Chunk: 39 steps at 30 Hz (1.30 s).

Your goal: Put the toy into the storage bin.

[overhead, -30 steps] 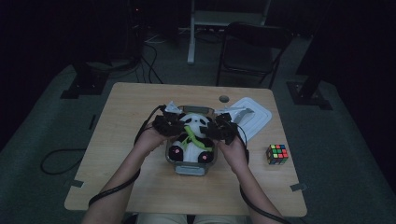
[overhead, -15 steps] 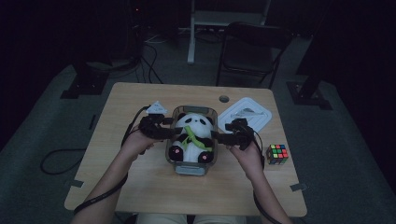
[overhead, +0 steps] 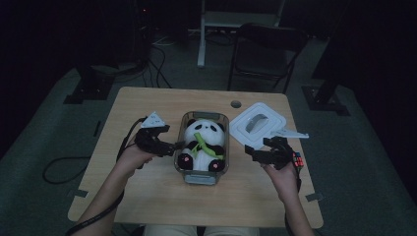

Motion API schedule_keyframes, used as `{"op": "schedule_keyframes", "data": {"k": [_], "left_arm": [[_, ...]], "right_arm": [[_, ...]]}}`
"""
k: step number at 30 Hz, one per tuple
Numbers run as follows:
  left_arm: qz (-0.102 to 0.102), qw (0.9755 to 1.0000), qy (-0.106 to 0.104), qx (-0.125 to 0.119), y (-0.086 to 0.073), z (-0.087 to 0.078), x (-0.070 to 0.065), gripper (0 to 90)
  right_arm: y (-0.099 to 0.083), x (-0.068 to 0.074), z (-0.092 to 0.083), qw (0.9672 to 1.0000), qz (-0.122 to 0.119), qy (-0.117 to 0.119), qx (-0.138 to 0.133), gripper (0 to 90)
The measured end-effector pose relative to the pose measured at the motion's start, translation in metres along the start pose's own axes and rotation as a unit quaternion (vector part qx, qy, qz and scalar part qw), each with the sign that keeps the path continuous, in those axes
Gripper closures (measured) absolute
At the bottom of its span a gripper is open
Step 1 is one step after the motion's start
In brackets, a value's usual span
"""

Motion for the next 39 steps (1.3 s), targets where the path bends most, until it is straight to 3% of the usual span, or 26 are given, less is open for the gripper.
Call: {"op": "schedule_keyframes", "data": {"k": [3,4,12,13,16,22,25,31,35,39], "left_arm": [[-0.005,0.9999,0.010,-0.007,-0.005,-0.003,0.002,6.3],[-0.012,0.9998,0.016,-0.005,-0.009,-0.005,0.004,0.4],[-0.015,0.9995,0.029,-0.005,-0.026,-0.009,0.012,0.4],[-0.013,0.9996,0.027,-0.001,-0.032,-0.008,0.013,0.4],[-0.011,0.9995,0.031,0.003,-0.041,-0.006,0.016,0.4],[-0.008,0.9995,0.029,0.005,-0.054,-0.005,0.019,0.4],[-0.013,0.9995,0.028,0.007,-0.066,-0.004,0.022,0.5],[-0.028,0.9986,0.037,0.024,-0.085,0.000,0.027,0.5],[-0.035,0.9979,0.045,0.031,-0.096,0.003,0.029,0.5],[-0.041,0.9974,0.049,0.035,-0.103,0.004,0.031,0.5]], "right_arm": [[-0.004,-0.009,-0.005,0.9999,0.009,-0.012,-0.004,14.1],[-0.008,-0.017,-0.009,0.9997,0.017,-0.019,-0.006,14.1],[-0.024,-0.043,-0.020,0.9970,0.034,-0.069,-0.006,14.0],[-0.029,-0.052,-0.023,0.9950,0.039,-0.092,-0.008,14.1],[-0.036,-0.061,-0.024,0.9914,0.039,-0.125,-0.002,14.0],[-0.048,-0.079,-0.031,0.9875,0.061,-0.145,-0.002,13.9],[-0.056,-0.092,-0.038,0.9814,0.075,-0.176,-0.004,13.9],[-0.071,-0.107,-0.039,0.9770,0.100,-0.188,0.010,12.9],[-0.080,-0.108,-0.036,0.9775,0.113,-0.177,0.015,12.7],[-0.086,-0.107,-0.027,0.9773,0.106,-0.181,0.029,12.4]]}}
Point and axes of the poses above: each handheld gripper's, and its own axes: z roughly forward along the jaws, y roughly out of its top, x roughly to its left, the point moved 2 cm from there along z, roughly forward along the jaws, and after that the axes turned 9 degrees about -y, right-handed, at the moved point
